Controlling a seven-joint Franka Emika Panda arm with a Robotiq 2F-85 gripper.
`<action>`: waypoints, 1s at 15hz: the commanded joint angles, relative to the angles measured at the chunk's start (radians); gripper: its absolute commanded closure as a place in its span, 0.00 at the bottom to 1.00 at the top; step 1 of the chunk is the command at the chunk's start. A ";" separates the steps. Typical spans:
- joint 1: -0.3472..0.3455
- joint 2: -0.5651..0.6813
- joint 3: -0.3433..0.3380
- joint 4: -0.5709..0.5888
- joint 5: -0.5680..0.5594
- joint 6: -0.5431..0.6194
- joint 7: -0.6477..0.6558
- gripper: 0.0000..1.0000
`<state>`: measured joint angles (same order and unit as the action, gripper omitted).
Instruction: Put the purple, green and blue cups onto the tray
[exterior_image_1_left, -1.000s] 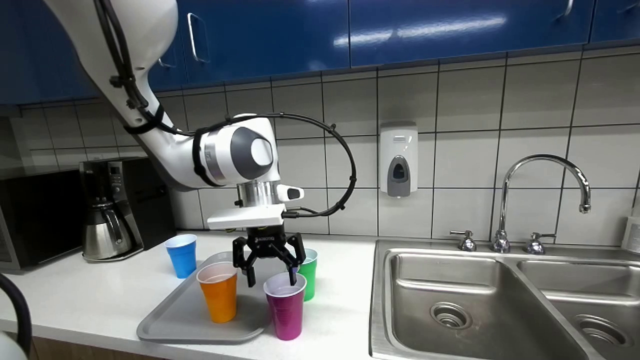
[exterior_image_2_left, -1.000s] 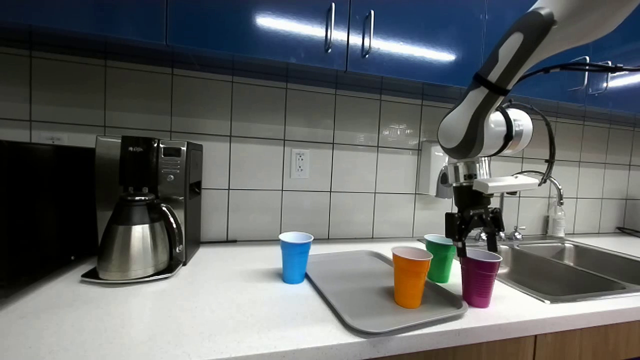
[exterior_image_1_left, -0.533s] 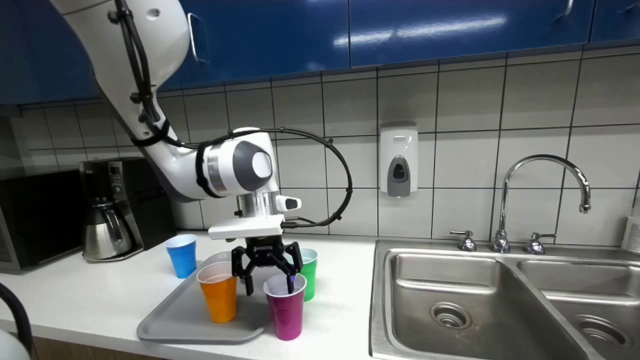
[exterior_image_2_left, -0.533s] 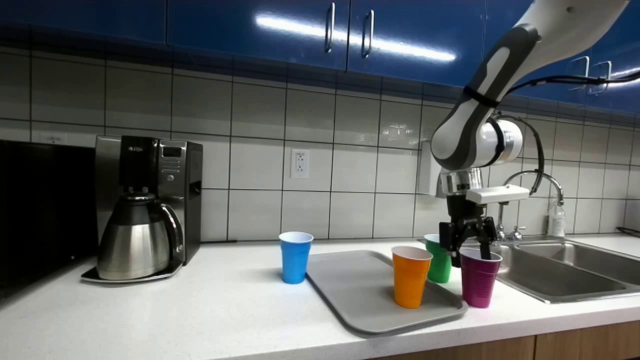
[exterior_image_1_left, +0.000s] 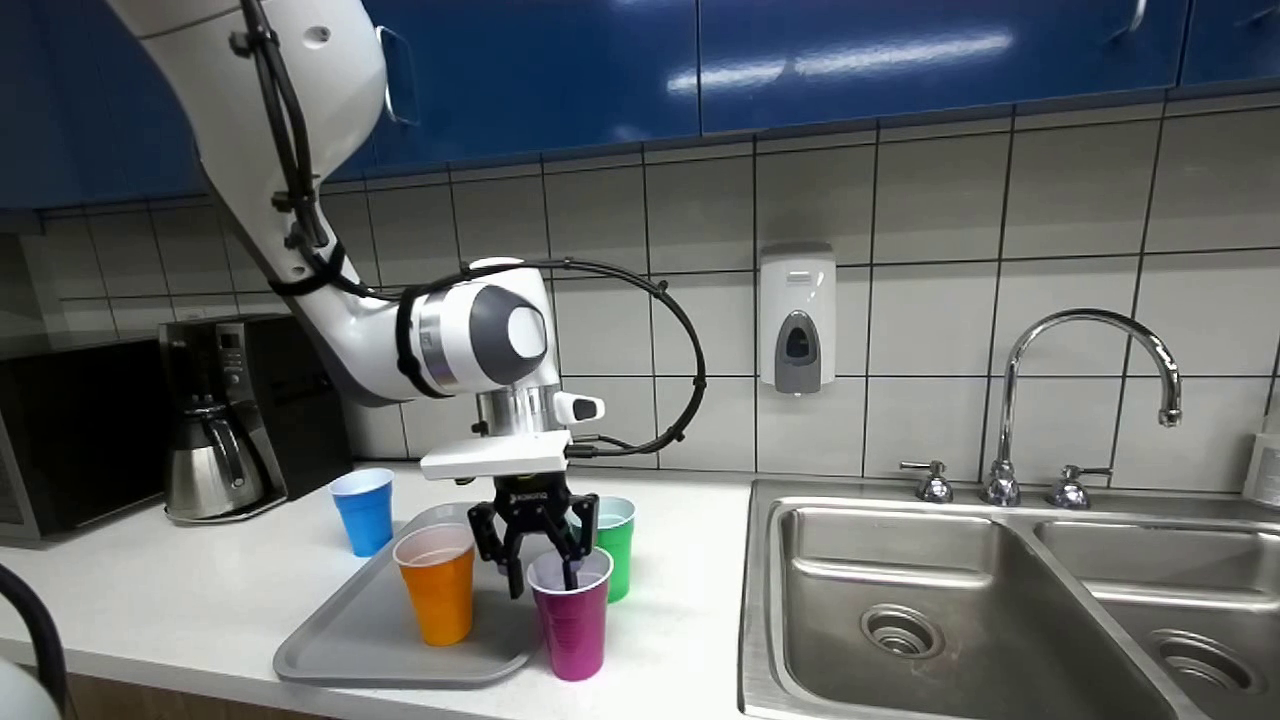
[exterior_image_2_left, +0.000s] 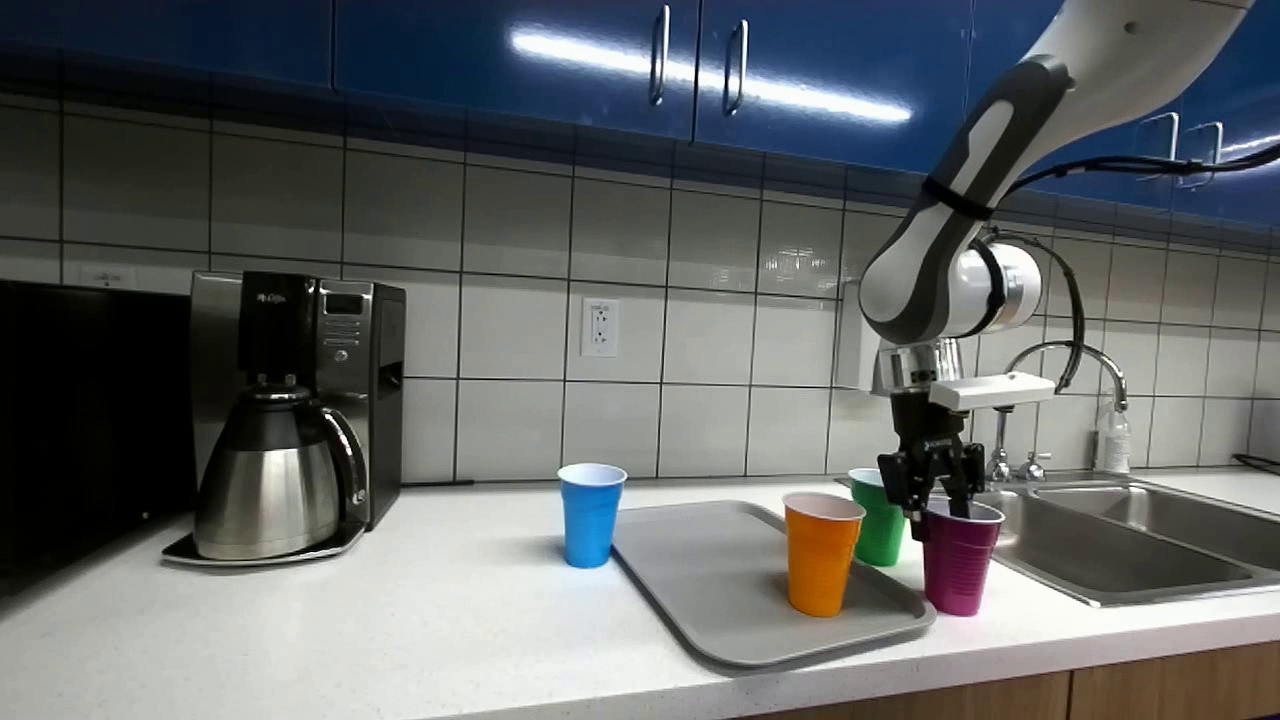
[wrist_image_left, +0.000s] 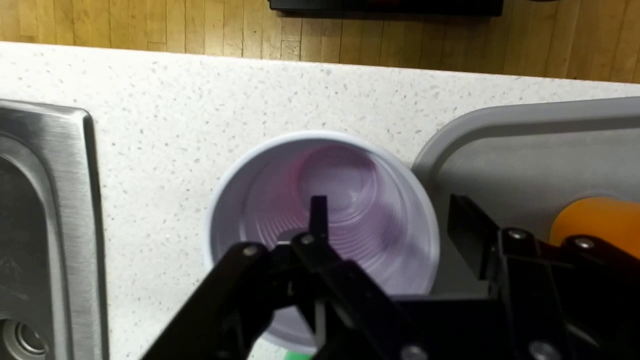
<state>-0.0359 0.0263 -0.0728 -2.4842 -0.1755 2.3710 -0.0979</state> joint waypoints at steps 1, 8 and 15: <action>-0.006 0.005 0.008 0.011 0.010 0.003 0.008 0.67; -0.007 0.020 0.005 0.010 -0.004 -0.002 0.024 1.00; -0.005 0.000 0.005 0.003 -0.020 -0.020 0.047 0.99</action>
<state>-0.0360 0.0348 -0.0733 -2.4838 -0.1774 2.3708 -0.0815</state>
